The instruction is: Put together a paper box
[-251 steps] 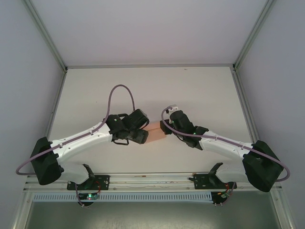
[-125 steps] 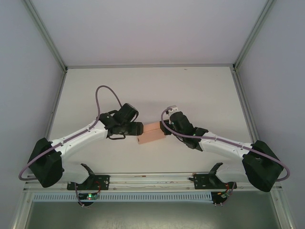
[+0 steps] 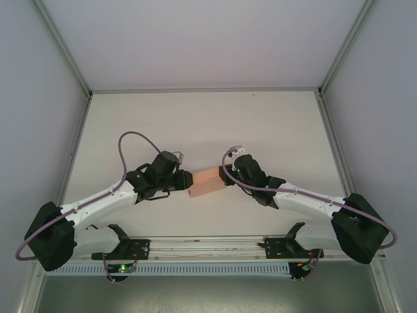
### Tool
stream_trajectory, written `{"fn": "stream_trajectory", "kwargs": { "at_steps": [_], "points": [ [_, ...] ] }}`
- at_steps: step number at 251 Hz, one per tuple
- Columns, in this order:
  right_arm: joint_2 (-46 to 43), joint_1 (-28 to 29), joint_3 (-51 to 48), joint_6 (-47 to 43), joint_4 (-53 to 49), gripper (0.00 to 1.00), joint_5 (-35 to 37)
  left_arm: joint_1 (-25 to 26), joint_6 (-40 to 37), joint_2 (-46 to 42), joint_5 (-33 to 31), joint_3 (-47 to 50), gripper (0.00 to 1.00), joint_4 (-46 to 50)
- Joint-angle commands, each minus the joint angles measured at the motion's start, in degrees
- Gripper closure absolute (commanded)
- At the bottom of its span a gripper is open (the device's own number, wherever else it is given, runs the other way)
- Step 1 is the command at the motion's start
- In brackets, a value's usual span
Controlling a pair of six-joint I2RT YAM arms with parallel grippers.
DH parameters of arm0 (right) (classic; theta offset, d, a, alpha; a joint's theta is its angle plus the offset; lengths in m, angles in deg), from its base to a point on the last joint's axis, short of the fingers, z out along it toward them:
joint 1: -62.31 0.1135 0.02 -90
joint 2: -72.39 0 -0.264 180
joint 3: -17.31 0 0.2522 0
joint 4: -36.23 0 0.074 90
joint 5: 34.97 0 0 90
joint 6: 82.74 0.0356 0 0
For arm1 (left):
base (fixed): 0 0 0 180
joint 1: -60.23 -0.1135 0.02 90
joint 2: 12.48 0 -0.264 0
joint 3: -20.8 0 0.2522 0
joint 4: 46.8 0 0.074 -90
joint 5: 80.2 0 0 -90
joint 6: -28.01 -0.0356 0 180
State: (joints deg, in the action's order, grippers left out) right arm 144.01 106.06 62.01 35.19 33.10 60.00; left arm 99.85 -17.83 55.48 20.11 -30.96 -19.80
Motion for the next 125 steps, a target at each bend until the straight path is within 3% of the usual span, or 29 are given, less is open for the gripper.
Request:
{"fn": "stream_trajectory", "kwargs": {
  "at_steps": [1, 27, 46, 100, 125],
  "points": [
    [2.49, -0.68, -5.32, 1.06, -8.27, 0.79, -3.18, -0.74, 0.78, 1.93, -1.07, 8.72, 0.77, -0.09],
    [1.57, -0.69, -6.13, 1.19, -7.89, 0.79, -2.91, -0.74, 0.02, 1.48, -2.4, 11.71, 0.88, -1.89],
    [0.1, -0.75, -6.14, 1.06, -7.56, 0.78, -3.01, -0.63, -0.77, 0.43, -3.18, 13.14, 0.89, -2.53],
    [-1.65, -1.72, -1.38, -2.22, -7.64, 0.6, -5.28, -0.65, -4.27, -1.08, -4.59, 9.04, 0.61, 2.4],
    [-1.1, -2.52, 1.82, -3.56, -7.97, 0.55, -5.56, -0.63, -5.28, 0.04, -3.9, 6.39, 0.56, 3.25]
  ]
}}
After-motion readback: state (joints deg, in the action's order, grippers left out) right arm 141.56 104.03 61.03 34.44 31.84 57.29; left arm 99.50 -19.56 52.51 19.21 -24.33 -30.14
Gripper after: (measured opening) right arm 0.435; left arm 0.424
